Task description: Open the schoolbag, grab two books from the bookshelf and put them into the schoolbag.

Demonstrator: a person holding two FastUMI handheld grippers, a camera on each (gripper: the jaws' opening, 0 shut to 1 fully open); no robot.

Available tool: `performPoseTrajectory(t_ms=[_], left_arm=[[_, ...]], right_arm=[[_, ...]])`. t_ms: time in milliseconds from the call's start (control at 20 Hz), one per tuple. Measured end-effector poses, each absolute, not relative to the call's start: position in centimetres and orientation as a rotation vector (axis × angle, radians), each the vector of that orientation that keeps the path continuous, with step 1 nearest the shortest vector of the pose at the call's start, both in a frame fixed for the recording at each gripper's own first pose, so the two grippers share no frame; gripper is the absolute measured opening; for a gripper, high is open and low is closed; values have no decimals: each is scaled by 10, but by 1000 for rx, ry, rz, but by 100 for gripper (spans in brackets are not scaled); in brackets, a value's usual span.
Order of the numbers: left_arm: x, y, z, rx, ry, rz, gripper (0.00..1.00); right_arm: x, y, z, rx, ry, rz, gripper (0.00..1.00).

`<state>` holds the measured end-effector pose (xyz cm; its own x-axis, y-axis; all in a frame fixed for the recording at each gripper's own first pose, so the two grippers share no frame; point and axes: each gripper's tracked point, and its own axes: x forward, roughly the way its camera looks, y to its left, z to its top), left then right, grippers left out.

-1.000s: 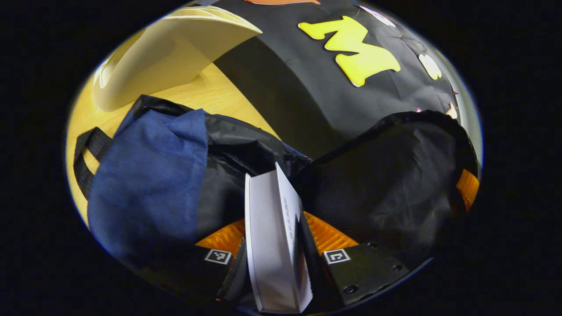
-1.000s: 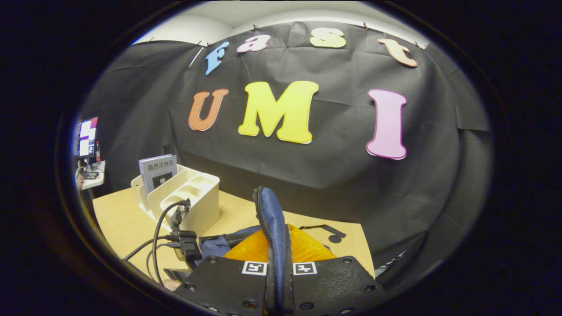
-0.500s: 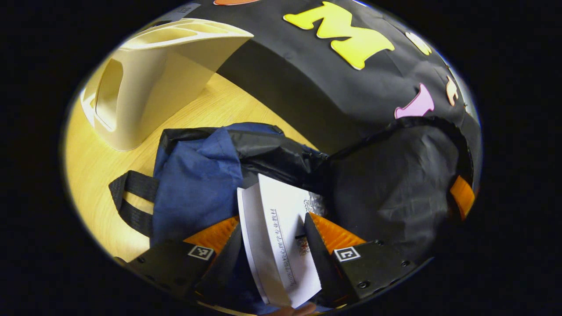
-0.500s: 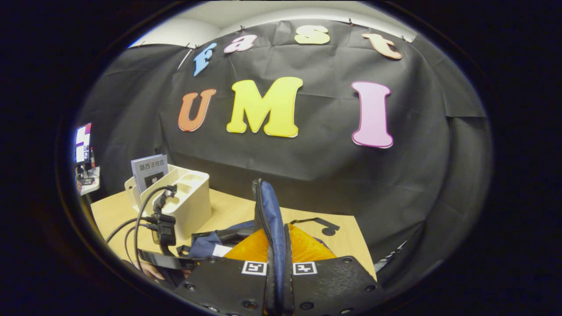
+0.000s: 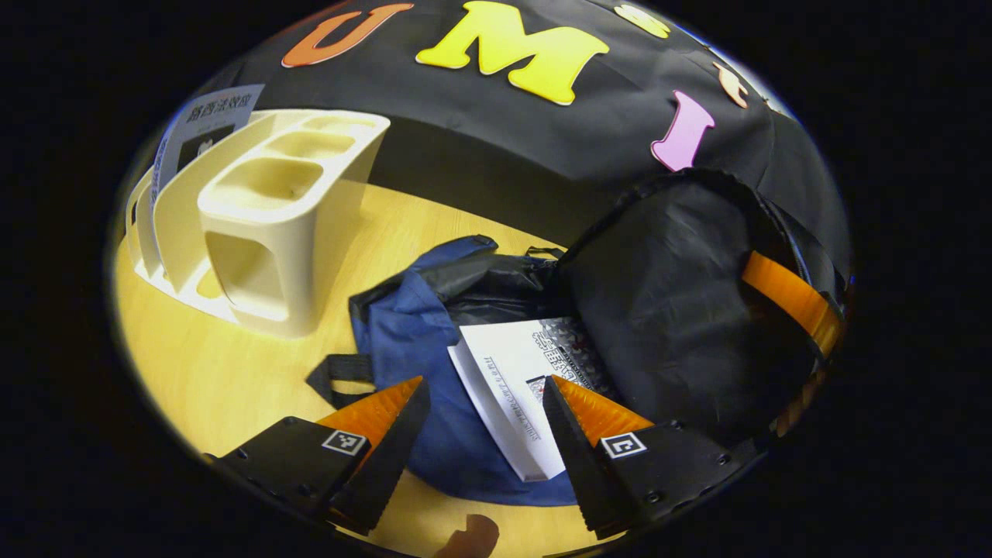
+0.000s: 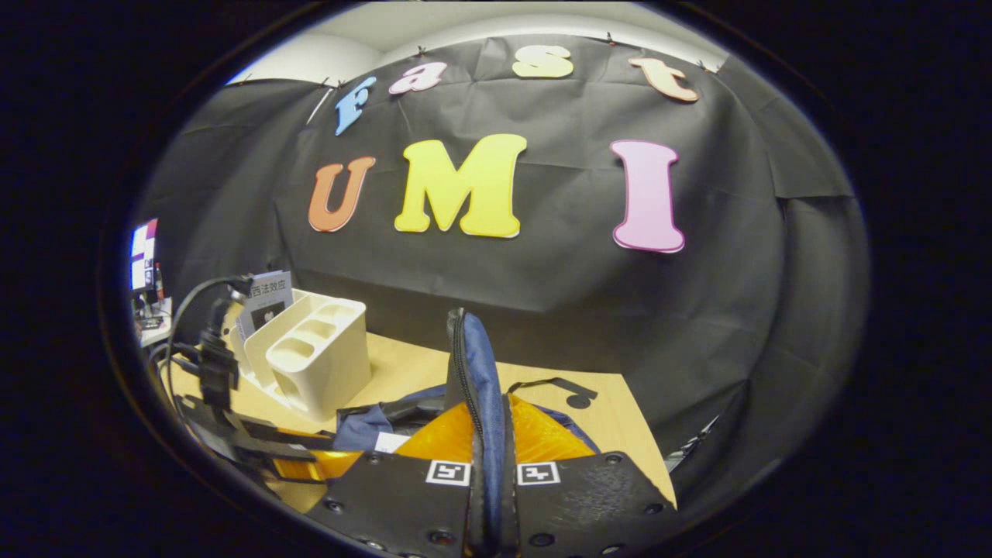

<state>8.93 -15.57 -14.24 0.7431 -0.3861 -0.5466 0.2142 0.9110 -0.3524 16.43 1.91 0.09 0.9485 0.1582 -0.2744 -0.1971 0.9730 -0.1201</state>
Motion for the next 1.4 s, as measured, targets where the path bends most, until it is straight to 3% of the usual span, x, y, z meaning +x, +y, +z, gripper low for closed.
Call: performPoseTrajectory(t_ms=[400,800,1100,1400], left_arm=[[88,-19,-41,-47,355,-183,94],[149,97,37,30,263,9,93],[217,149,85,87,311,76,92],[273,183,58,243,495,134,90]], right_arm=[[157,29,-4,-153,250,171,7],[146,27,-3,-112,242,161,7],[139,28,-14,-42,261,227,7],[135,18,-18,-44,254,233,7]])
